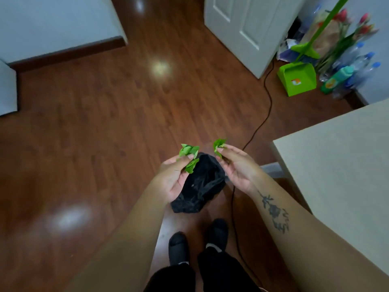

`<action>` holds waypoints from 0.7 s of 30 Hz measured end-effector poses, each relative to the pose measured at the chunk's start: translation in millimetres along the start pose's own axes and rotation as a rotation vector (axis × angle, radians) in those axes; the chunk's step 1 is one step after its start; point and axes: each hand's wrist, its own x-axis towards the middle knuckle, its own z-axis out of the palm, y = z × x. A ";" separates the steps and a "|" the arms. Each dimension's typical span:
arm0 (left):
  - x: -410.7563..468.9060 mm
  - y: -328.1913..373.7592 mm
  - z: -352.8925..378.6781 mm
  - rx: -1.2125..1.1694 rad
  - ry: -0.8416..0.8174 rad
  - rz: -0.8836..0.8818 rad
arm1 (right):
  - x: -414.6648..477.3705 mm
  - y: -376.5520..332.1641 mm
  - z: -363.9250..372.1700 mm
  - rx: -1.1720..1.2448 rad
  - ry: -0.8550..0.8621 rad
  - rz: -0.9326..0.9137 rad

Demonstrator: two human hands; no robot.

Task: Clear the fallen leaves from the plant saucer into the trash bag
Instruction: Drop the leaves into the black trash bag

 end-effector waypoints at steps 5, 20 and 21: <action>60.2 -46.3 -29.8 -0.001 0.057 0.006 | 69.9 39.6 -38.2 -0.098 -0.010 0.076; 244.5 -169.6 -135.1 0.588 0.286 -0.073 | 251.6 174.1 -140.0 -1.069 0.076 0.171; 249.7 -171.9 -137.5 0.646 0.268 -0.073 | 256.3 177.7 -142.7 -1.173 0.052 0.168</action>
